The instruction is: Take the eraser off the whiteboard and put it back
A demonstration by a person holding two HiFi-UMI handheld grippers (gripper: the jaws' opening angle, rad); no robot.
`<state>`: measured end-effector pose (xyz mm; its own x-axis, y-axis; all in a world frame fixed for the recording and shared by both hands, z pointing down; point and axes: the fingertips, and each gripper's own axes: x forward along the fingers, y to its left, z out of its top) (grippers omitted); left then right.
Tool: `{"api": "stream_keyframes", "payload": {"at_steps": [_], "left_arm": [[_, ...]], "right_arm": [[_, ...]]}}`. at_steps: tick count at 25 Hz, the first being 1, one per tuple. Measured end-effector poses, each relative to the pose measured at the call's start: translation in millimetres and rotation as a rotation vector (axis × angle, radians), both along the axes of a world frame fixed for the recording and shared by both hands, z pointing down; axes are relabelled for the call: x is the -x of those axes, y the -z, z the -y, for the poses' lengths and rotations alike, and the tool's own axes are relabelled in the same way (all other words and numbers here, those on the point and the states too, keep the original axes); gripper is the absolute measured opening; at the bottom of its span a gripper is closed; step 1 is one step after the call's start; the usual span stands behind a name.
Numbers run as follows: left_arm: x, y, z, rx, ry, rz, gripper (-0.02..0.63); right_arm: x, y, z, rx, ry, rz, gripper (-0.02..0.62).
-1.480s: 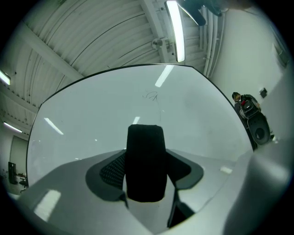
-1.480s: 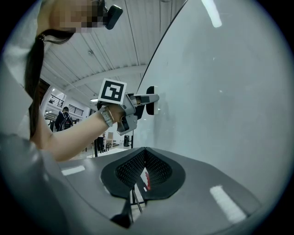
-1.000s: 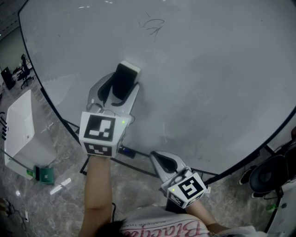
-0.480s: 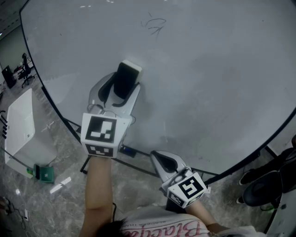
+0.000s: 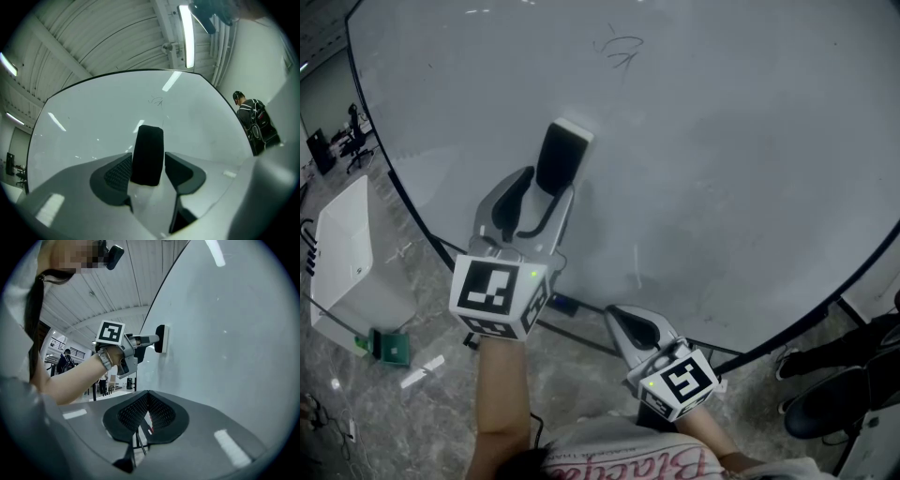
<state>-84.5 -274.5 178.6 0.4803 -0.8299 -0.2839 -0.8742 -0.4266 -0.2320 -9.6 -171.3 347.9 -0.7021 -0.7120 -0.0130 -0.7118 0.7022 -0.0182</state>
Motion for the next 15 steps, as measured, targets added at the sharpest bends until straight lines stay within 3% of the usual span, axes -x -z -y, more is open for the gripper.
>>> {"api": "stream_keyframes", "payload": {"at_steps": [8, 15], "left_arm": [[9.0, -17.6, -15.8, 0.013, 0.028, -0.005, 0.094], [16.0, -47.3, -22.4, 0.060, 0.055, -0.056, 0.007]], "right_arm": [[4.1, 0.8, -2.7, -0.017, 0.012, -0.032, 0.000], [6.6, 0.8, -4.5, -0.035, 0.024, -0.046, 0.000]]}}
